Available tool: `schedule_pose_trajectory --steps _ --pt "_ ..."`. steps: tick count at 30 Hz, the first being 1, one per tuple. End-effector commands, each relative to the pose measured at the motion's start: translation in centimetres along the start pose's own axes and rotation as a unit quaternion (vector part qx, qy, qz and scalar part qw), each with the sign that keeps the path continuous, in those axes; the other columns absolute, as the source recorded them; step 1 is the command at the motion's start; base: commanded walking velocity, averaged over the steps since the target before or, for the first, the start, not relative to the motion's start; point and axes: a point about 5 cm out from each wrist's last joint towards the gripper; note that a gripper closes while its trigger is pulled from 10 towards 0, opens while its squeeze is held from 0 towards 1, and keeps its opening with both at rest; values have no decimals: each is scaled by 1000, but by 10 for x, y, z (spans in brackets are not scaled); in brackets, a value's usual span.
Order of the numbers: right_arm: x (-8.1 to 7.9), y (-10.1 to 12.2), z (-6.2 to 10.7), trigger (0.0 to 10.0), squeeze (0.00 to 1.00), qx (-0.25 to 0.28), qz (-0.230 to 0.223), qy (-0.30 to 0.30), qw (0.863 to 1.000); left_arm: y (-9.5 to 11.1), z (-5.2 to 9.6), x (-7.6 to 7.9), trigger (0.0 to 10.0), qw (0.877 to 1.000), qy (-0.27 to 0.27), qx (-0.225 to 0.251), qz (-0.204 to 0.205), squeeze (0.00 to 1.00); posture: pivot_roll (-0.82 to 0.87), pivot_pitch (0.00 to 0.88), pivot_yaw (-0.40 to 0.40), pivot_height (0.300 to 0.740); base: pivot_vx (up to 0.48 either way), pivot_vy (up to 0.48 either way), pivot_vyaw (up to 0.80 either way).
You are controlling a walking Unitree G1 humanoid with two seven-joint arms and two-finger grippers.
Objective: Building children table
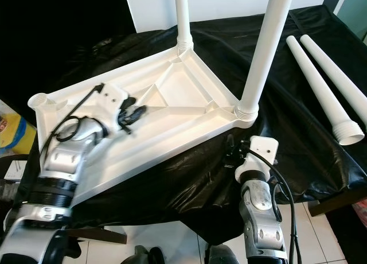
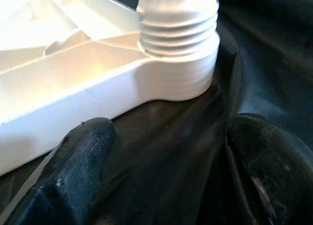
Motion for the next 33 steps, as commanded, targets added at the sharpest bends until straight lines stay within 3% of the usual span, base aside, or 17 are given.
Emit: schedule_pose_trajectory --steps 1,3,5,7,8,14,19,21,24,25,27,31,32,33 --pt "0 -10 1 10000 0 -27 5 -3 1000 -11 8 -9 10000 997 60 -32 -29 0 -158 160 72 740 0 0 0" --pt "1 -14 -5 10000 0 -39 15 -6 999 -30 28 -25 10000 989 81 -88 -89 0 -137 153 61 740 0 0 0" --pt "1 -14 -5 10000 0 -39 15 -6 999 -30 28 -25 10000 989 81 -88 -89 0 -137 153 61 740 0 0 0" --pt "-2 -15 -11 10000 0 -43 15 1 999 -40 43 -34 10000 983 90 -124 -103 0 -122 148 51 740 0 0 0" --pt "-2 -15 -11 10000 0 -43 15 1 999 -40 43 -34 10000 983 90 -124 -103 0 -122 148 51 740 0 0 0" --pt "-11 -11 -25 10000 0 -43 15 24 999 -51 63 -36 10000 969 58 -175 -166 0 -105 145 35 740 0 0 0" --pt "-13 -9 -33 10000 0 -41 15 31 999 -55 70 -35 10000 966 37 -189 -170 0 -91 145 25 740 0 0 0" --pt "-14 -8 -38 10000 0 -40 16 34 999 -54 72 -30 10000 967 15 -186 -171 0 -81 146 23 740 0 0 0" --pt "-17 -8 -48 10000 0 -40 20 41 998 -50 74 -6 10000 970 -56 -166 -167 0 -68 146 24 740 0 0 0" --pt "-17 -8 -48 10000 0 -40 20 41 998 -50 74 -6 10000 970 -56 -166 -167 0 -68 146 24 740 0 0 0" --pt "-18 -7 -54 10000 0 -39 21 43 998 -45 75 13 10000 971 -109 -142 -157 0 -65 144 28 740 0 0 0" --pt "-20 -6 -60 10000 0 -35 21 45 998 -40 78 37 10000 967 -175 -122 -137 0 -60 144 31 740 0 0 0" --pt "-20 -6 -60 10000 0 -35 21 45 998 -40 78 37 10000 967 -175 -122 -137 0 -60 144 31 740 0 0 0" --pt "-20 -5 -62 10000 0 -31 22 41 998 -37 79 51 10000 963 -211 -110 -127 0 -58 145 40 740 0 0 0"
Point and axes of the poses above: a point about 5 cm out from each wrist's last joint towards the gripper, its own z axis pointing back from the gripper into the wrist, its own y axis along the axis of the wrist's last joint, x = y × z, and after that the axes turned 10 degrees about -z, right-handed
